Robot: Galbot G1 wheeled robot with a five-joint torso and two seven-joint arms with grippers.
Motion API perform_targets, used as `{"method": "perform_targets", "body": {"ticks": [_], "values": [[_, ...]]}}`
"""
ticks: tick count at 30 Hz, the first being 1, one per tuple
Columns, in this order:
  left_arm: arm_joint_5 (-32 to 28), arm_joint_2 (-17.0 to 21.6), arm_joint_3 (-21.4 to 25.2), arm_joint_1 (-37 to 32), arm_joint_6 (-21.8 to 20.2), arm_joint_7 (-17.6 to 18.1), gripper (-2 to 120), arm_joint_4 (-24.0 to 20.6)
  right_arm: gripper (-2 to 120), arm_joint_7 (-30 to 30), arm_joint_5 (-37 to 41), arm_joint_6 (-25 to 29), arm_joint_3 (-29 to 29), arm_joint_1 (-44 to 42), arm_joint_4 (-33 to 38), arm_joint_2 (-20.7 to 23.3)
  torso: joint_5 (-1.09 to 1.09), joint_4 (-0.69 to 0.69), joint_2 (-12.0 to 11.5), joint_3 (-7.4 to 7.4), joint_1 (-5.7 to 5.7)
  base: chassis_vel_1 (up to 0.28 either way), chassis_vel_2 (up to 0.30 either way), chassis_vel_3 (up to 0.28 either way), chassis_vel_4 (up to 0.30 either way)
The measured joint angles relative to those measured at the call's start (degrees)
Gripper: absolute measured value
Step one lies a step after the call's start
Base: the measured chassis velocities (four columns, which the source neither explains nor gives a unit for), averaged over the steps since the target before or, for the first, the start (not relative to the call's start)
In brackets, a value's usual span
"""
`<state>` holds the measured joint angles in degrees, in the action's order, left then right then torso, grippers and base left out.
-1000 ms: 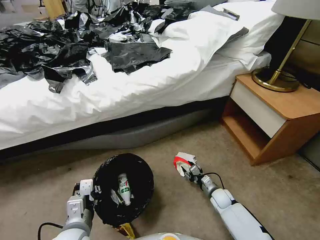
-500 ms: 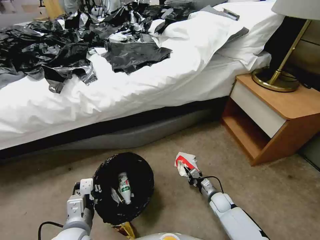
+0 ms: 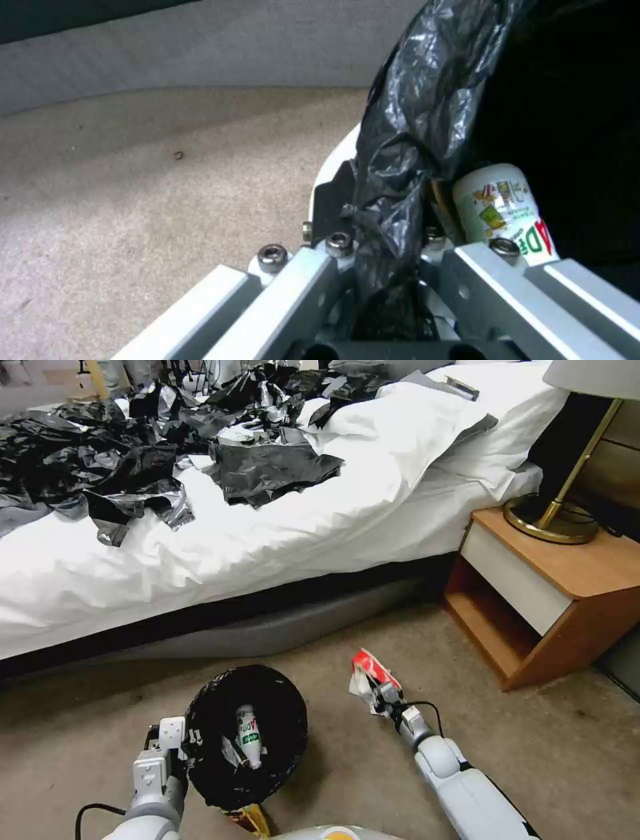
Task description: Pick up the trash bin, then pick up the garbage from the floor and place it into the trash bin.
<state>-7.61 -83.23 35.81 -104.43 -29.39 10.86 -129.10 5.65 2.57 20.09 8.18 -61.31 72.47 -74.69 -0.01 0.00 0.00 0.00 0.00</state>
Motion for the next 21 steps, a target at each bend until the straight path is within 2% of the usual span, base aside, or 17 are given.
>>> {"method": "perform_targets", "body": {"ticks": [1,2,5,6,9,10,13,21], "values": [[0.0,0.1,0.0,0.0,0.0,0.0,0,0.0,0,-0.2,0.4,0.1,-0.1,-0.7,3.6,0.2,0.00,0.00,0.0,0.00,0.00,0.000,0.000,0.000,0.000],[0.0,0.1,0.0,0.0,0.0,0.0,0,0.0,0,-0.2,0.4,0.1,-0.1,-0.7,3.6,0.2,0.00,0.00,0.0,0.00,0.00,0.000,0.000,0.000,0.000],[0.0,0.2,0.0,0.1,0.0,0.0,0,0.0,0,-0.2,1.6,0.2,-1.0,-3.3,15.1,1.2,0.00,-0.01,0.0,0.00,0.00,0.000,0.000,0.000,0.000],[0.0,0.2,0.0,0.1,0.0,0.0,0,0.0,0,-0.2,1.6,0.2,-1.0,-3.3,15.1,1.2,0.00,-0.01,0.0,0.00,0.00,0.000,0.000,0.000,0.000],[0.3,0.1,-0.2,0.1,0.0,0.0,0,0.0,0,1.3,2.7,0.2,-3.6,-5.9,27.1,2.5,0.00,0.00,0.0,0.00,0.00,0.000,0.000,0.000,0.000],[0.3,0.1,-0.2,0.1,0.0,0.0,0,0.0,0,1.3,2.7,0.2,-3.6,-5.9,27.1,2.5,0.00,0.00,0.0,0.00,0.00,0.000,0.000,0.000,0.000],[0.5,0.0,-0.4,0.2,-0.1,0.0,0,0.0,0,2.6,3.1,0.2,-7.4,-9.1,35.0,3.9,0.00,0.00,0.0,0.00,0.00,0.000,0.000,0.000,0.000],[0.7,-0.1,-0.5,0.3,-0.2,0.0,0,0.0,0,3.3,0.7,0.8,-13.4,-13.8,36.6,5.1,0.01,-0.01,0.0,0.00,0.00,0.000,0.000,0.000,0.000]]}}
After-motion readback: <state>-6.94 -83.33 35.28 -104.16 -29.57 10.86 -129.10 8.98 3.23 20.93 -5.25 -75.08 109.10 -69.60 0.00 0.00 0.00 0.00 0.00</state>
